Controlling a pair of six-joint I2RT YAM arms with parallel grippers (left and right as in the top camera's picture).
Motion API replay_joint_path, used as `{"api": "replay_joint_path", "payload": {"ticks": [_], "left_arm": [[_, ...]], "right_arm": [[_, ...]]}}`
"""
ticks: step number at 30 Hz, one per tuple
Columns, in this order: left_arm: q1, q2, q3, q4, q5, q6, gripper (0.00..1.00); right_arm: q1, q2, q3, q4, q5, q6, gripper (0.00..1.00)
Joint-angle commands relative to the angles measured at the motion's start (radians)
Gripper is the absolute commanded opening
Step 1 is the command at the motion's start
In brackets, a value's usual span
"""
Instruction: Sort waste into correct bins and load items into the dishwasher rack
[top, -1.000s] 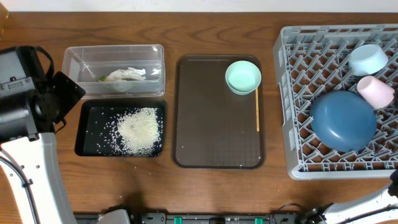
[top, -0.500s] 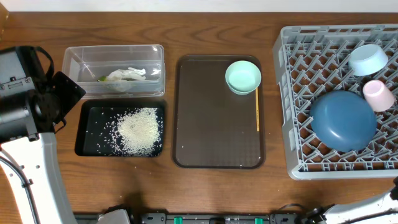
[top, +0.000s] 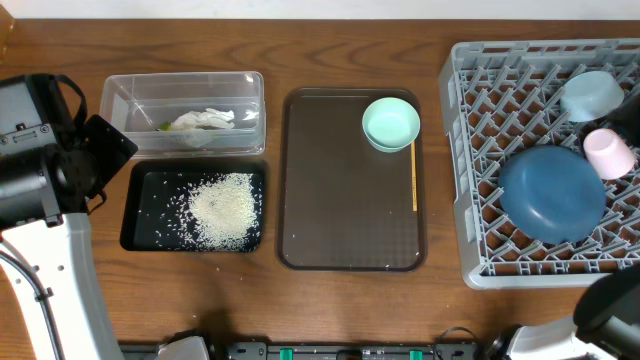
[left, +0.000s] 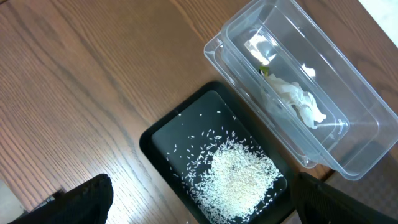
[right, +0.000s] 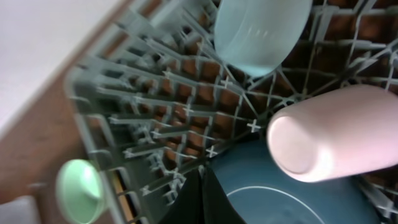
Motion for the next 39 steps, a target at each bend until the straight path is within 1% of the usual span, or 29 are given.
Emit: {"api": "replay_joint_path", "payload": {"ticks": [1, 6, 15, 22, 30, 39], "left_arm": [[0.004, -0.003, 0.006, -0.004, -0.005, -0.001, 0.93], [0.004, -0.003, 0.006, -0.004, -0.005, -0.001, 0.93], [0.004, -0.003, 0.006, -0.004, -0.005, -0.001, 0.93], [0.004, -0.003, 0.006, -0.004, -0.005, -0.001, 0.93], [0.004, -0.003, 0.006, -0.004, -0.005, -0.001, 0.93], [0.004, -0.003, 0.006, -0.004, -0.005, -0.001, 0.93]], "right_arm": [[0.082, 0.05, -0.003, -0.005, 0.285, 0.055, 0.01], [0.125, 0.098, -0.003, -0.01, 0.377, 0.073, 0.01], [0.089, 0.109, -0.003, -0.041, 0.519, 0.127, 0.01], [0.031, 0.109, -0.003, -0.04, 0.522, 0.128, 0.01], [-0.056, 0.109, 0.01, -0.071, 0.518, 0.189, 0.01], [-0.093, 0.109, 0.159, -0.187, 0.509, 0.202, 0.01]]}}
